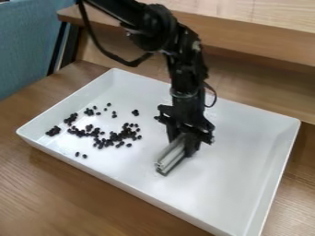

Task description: Sweep into pile

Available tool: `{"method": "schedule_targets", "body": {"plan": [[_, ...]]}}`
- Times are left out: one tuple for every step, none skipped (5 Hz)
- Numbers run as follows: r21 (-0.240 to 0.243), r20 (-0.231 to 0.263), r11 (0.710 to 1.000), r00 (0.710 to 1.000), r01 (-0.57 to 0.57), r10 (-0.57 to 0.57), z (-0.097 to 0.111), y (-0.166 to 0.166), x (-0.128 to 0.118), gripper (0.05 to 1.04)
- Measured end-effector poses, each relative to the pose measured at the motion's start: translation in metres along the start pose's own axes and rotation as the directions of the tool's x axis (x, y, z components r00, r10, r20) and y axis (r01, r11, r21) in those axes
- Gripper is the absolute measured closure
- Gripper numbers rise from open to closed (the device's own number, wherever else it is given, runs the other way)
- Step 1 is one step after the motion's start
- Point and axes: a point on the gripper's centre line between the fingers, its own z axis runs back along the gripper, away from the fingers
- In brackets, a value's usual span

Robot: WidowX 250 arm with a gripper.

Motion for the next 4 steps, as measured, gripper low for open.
{"method": "schedule_targets", "body": {"plan": [[0.003,0.004,1.0,1.0,-0.021,0.021,-0.001,0.01,0.001,0.687],[0.014,0.009,0.999,0.999,-0.046,0.046,-0.002,0.023,0.004,0.687],[0.037,0.005,0.998,0.999,-0.054,0.054,-0.002,0.036,0.001,0.687],[0.053,0.018,0.994,0.995,-0.099,0.098,-0.002,0.056,-0.008,0.687]]}}
